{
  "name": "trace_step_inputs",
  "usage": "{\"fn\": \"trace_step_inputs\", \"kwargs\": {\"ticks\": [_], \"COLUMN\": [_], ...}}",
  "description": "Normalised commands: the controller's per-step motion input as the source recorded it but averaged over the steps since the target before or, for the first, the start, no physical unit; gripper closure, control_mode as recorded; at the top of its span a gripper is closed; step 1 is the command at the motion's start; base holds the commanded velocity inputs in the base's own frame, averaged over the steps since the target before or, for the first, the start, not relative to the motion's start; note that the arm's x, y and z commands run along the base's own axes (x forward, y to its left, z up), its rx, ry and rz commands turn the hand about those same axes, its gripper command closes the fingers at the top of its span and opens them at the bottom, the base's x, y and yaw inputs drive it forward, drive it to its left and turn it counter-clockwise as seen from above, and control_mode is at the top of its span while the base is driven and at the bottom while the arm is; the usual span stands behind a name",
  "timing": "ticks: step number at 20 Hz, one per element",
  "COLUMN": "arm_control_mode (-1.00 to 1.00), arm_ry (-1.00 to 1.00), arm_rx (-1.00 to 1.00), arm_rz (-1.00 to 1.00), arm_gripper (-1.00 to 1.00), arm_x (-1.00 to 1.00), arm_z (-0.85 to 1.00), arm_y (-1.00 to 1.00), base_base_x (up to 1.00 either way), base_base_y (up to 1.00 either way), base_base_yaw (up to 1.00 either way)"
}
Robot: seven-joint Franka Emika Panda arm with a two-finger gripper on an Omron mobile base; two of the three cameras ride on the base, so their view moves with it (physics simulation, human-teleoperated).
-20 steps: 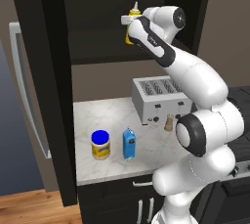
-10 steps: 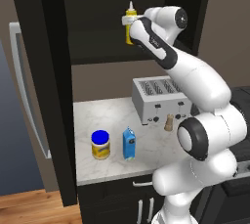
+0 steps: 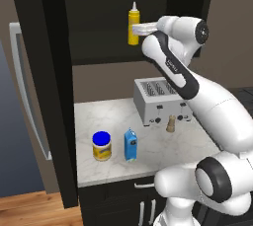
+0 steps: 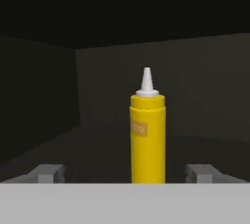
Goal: There are various items on the counter. Only move the condiments/shakers into the cabinet.
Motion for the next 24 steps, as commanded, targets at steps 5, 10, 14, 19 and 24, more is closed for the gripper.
{"fn": "trace_step_inputs", "kwargs": {"ticks": [5,10,14,19,24], "arm_control_mode": [-1.00,-1.00,-1.00,-1.00,-1.00], "arm_ry": [0.01,0.07,0.17,0.21,0.15], "arm_rx": [0.02,0.12,0.17,0.15,0.07], "arm_rz": [-0.01,0.00,0.00,0.00,0.00], "arm_gripper": [-1.00,-1.00,-1.00,-1.00,-1.00], "arm_x": [-1.00,-1.00,-1.00,-1.00,-1.00], "arm_z": [-0.08,-0.01,-0.08,-0.22,-0.52], "arm_y": [-0.37,-0.79,-0.96,-0.86,-0.71], "base_base_x": [0.00,0.00,0.00,0.00,0.00], "base_base_y": [0.00,0.00,0.00,0.00,0.00], "base_base_yaw": [0.00,0.00,0.00,0.00,0.00]}}
